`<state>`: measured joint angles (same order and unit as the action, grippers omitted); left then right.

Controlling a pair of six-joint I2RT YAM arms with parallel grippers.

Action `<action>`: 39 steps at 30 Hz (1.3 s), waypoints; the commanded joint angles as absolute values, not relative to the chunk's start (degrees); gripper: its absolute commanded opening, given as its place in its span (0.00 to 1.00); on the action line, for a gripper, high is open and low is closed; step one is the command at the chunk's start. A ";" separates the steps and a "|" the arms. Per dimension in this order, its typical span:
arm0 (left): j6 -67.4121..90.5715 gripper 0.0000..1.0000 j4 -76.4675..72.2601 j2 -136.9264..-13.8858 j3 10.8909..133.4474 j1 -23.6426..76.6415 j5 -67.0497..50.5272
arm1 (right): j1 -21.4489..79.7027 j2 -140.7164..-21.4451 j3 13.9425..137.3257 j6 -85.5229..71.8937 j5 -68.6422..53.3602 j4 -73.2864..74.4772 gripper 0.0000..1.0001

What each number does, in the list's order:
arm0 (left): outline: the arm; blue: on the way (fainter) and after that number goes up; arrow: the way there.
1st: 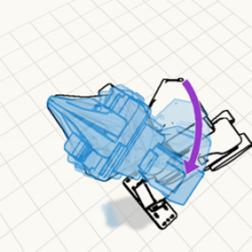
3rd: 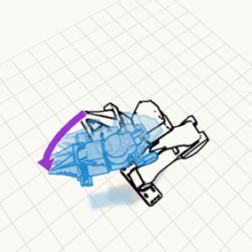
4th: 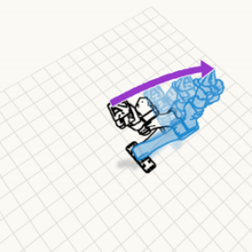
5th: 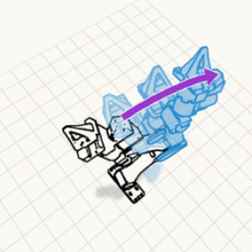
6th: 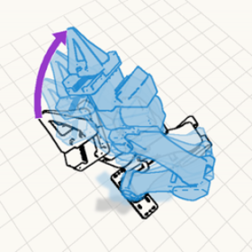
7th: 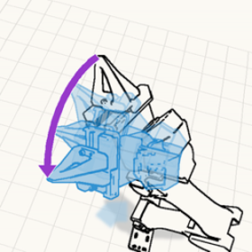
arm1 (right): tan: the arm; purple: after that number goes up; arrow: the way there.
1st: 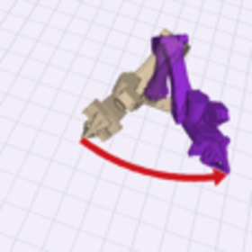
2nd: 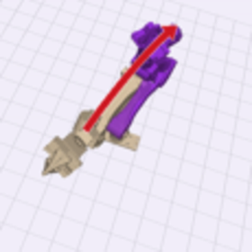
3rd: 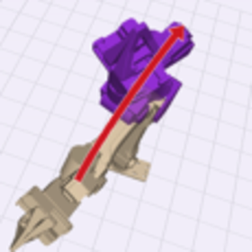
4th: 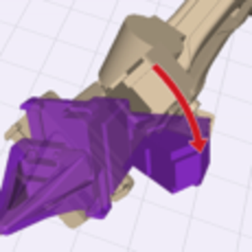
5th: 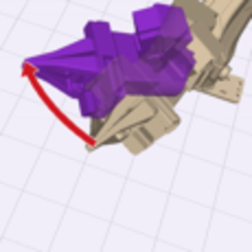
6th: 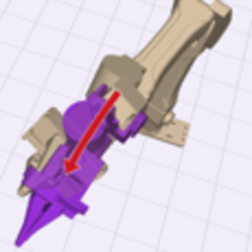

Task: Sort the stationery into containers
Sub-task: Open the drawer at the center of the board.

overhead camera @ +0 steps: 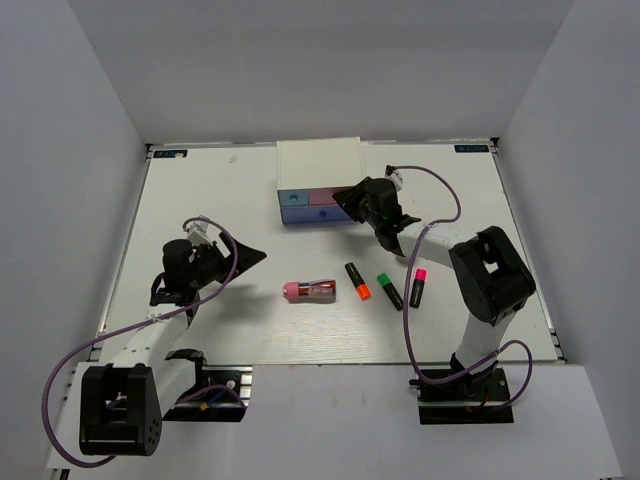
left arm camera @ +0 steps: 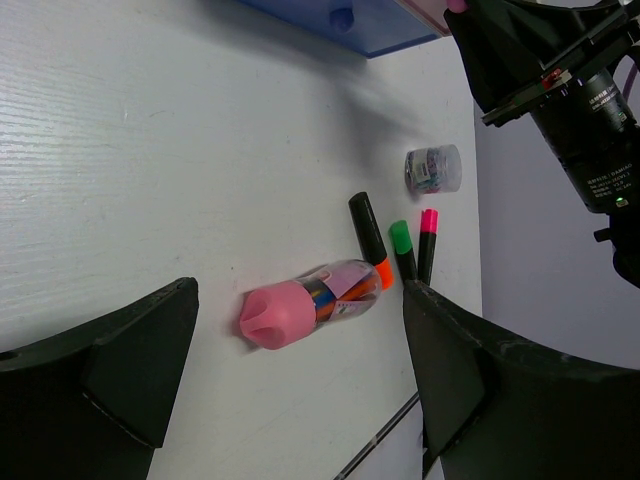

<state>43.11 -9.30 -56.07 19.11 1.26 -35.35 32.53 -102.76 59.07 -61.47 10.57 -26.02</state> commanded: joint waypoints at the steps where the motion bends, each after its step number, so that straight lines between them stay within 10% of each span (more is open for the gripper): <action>1: 42.98 0.93 -10.20 -54.85 18.81 1.41 -36.21 | 32.87 -103.10 59.86 -60.47 12.83 -29.35 0.19; 20: 42.98 0.93 -10.72 -54.84 18.81 1.41 -36.74 | 34.89 -88.34 43.24 -59.59 8.88 -28.92 0.05; 28: 41.93 0.93 -7.65 -55.37 22.84 1.41 -37.27 | 35.95 -86.66 41.04 -57.48 7.48 -30.14 0.43; 39: 34.72 0.93 10.98 -60.99 34.98 7.81 -37.27 | 35.86 -79.03 34.55 -54.15 2.21 -29.79 0.46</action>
